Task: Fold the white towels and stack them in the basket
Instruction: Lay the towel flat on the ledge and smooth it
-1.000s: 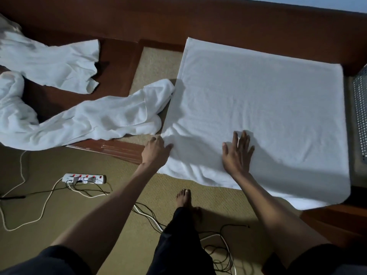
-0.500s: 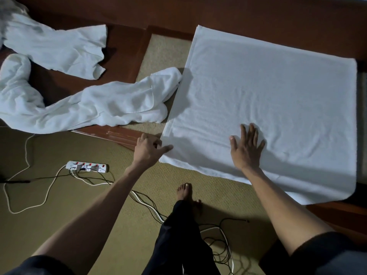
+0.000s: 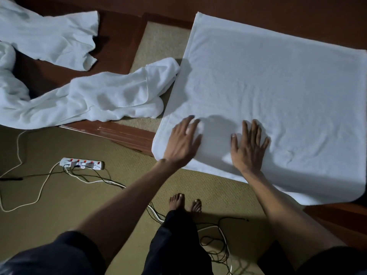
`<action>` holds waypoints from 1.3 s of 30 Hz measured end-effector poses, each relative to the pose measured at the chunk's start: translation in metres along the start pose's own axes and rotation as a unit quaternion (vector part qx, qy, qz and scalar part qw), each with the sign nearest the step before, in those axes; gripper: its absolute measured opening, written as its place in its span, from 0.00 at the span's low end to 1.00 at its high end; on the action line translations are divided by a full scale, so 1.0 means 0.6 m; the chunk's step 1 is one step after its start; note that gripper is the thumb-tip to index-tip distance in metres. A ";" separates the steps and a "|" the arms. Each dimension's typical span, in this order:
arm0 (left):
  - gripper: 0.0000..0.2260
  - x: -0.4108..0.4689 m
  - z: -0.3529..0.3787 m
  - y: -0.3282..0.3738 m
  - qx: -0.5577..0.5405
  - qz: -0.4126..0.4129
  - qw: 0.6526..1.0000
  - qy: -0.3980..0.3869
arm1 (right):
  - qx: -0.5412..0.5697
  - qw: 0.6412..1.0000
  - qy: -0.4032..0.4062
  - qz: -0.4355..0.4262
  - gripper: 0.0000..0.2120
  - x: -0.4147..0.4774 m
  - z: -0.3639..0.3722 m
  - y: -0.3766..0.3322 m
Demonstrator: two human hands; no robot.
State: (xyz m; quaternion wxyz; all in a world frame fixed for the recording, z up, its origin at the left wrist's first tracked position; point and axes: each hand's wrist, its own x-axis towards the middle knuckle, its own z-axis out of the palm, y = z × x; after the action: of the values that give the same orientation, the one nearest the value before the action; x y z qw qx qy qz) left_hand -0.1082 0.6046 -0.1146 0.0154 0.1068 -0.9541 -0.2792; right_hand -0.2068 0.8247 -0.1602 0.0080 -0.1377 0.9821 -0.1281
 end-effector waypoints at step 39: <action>0.27 0.134 0.156 0.128 0.173 0.067 0.982 -0.040 | -0.023 0.970 0.041 0.237 0.34 -0.063 -0.137 0.457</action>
State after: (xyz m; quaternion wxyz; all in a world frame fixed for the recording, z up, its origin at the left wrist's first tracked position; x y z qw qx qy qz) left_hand -0.2102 0.7001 -0.1551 -0.0227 0.0328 -0.9929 -0.1122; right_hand -0.2483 1.1102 -0.1509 -0.0053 0.1042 0.9889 -0.1055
